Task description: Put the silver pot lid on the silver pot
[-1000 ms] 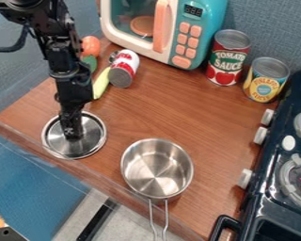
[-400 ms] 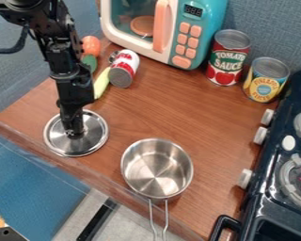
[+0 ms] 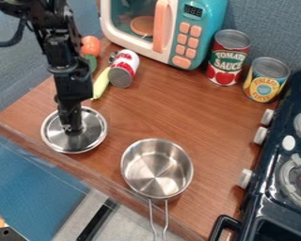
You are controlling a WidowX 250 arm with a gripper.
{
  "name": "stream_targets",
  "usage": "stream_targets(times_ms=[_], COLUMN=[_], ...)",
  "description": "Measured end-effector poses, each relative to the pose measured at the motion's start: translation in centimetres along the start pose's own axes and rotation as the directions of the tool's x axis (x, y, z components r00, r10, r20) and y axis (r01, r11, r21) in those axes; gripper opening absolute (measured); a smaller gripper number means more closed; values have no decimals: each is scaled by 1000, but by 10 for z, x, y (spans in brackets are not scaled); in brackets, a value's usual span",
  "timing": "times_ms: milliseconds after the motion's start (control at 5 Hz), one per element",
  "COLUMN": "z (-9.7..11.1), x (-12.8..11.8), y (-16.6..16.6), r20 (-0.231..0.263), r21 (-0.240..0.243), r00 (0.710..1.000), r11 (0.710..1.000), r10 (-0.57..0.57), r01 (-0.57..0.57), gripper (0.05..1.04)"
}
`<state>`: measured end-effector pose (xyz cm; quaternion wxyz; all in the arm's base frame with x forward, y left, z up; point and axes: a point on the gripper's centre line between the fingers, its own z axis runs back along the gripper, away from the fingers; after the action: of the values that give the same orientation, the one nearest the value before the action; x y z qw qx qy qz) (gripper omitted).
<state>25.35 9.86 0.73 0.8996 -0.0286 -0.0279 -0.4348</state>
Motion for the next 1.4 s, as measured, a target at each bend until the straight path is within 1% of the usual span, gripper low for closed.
stream_targets(times_ms=[200,400,600,800,1000,1200,1400], z=[25,51,69,76,72,55,35], x=[14,36,62,86,104,114,119], y=[-4,-20,-41,-61,-81,-90,-89], r20=[23,75,101,103,84,67,34], r21=[-9,-30,-41,-21,-43,-90,-91], r00=[999,995,986,976,968,966,969], r11=[1000,997,989,980,969,963,965], r10=[-23,-70,-134,-193,-237,-248,-243], r01=[23,72,139,196,242,253,245], gripper=[52,52,52,52,52,52,52])
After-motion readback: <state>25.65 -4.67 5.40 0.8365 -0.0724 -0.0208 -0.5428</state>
